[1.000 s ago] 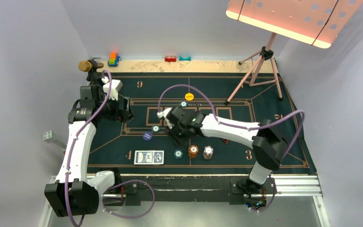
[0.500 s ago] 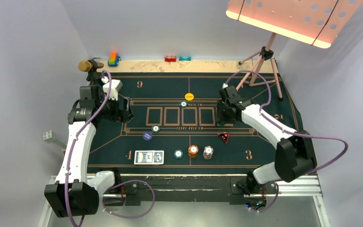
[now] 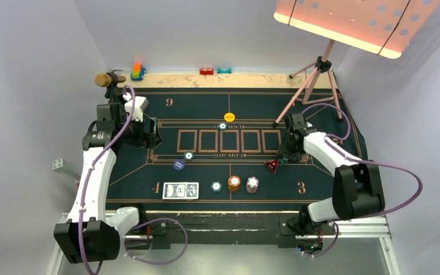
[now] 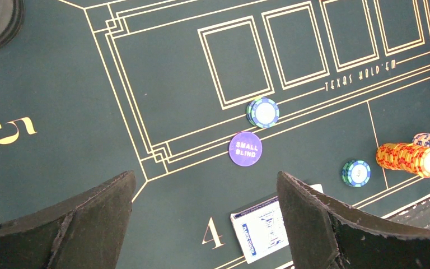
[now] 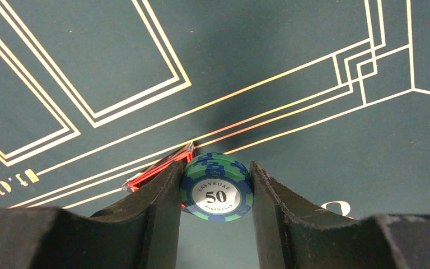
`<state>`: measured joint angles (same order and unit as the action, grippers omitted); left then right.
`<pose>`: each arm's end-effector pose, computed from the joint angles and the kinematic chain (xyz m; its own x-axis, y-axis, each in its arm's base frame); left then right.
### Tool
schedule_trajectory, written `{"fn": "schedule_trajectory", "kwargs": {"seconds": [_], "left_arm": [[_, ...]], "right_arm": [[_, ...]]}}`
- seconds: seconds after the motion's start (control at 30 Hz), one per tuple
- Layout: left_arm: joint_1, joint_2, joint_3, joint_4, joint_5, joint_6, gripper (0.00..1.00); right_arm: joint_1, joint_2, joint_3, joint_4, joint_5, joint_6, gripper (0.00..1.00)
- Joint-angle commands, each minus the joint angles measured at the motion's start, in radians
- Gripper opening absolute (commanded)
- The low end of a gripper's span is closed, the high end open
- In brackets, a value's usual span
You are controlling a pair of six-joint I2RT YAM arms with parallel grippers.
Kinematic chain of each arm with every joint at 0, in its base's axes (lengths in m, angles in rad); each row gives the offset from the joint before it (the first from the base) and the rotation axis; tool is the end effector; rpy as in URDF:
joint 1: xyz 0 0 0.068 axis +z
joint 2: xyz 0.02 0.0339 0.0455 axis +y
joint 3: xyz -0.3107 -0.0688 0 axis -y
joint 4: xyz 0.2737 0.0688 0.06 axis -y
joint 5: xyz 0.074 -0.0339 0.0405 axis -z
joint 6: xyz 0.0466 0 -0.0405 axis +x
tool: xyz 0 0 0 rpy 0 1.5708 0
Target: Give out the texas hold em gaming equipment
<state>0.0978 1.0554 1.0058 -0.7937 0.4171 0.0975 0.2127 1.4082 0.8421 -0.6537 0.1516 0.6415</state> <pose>0.2215 0.0028 0.3431 -0.7223 0.0186 -0.6913 0.2503 0.9389 -0.2364 0.2695 0.0510 0.2112 -0.8299 0.4259 -0.3603 0.4227 0.9016 0.0921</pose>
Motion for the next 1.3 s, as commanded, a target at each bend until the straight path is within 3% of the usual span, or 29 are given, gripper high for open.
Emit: {"fn": "schedule_trajectory", "kwargs": {"seconds": [0.0,0.2,0.27,0.33,0.57,0.87,1.0,1.27], "left_arm": [[0.006,-0.015,0.006,0.020,0.025,0.005,1.00],[0.006,-0.015,0.006,0.020,0.025,0.008,1.00],[0.006,-0.015,0.005,0.019,0.025,0.008,1.00],[0.006,-0.015,0.005,0.020,0.023,0.007,1.00],[0.006,-0.015,0.006,0.018,0.025,0.007,1.00],[0.006,-0.018,0.005,0.019,0.028,0.005,1.00],[0.006,-0.018,0.005,0.018,0.028,0.007,1.00],[0.005,-0.012,0.005,0.018,0.028,0.008,1.00]], "right_arm": [[0.000,0.027,0.003,0.006,0.073,0.051,0.10],[-0.002,0.058,-0.013,0.021,0.107,0.066,0.14],[-0.002,0.062,-0.018,0.021,0.117,0.075,0.26],[-0.003,0.052,-0.030,0.034,0.116,0.077,0.47],[-0.003,0.064,-0.048,0.048,0.092,0.075,0.67],[0.008,-0.087,0.004,-0.016,0.119,0.049,0.71],[0.108,-0.167,0.093,-0.081,0.152,0.029,0.72],[0.468,-0.123,0.239,-0.053,0.026,-0.113,0.93]]}}
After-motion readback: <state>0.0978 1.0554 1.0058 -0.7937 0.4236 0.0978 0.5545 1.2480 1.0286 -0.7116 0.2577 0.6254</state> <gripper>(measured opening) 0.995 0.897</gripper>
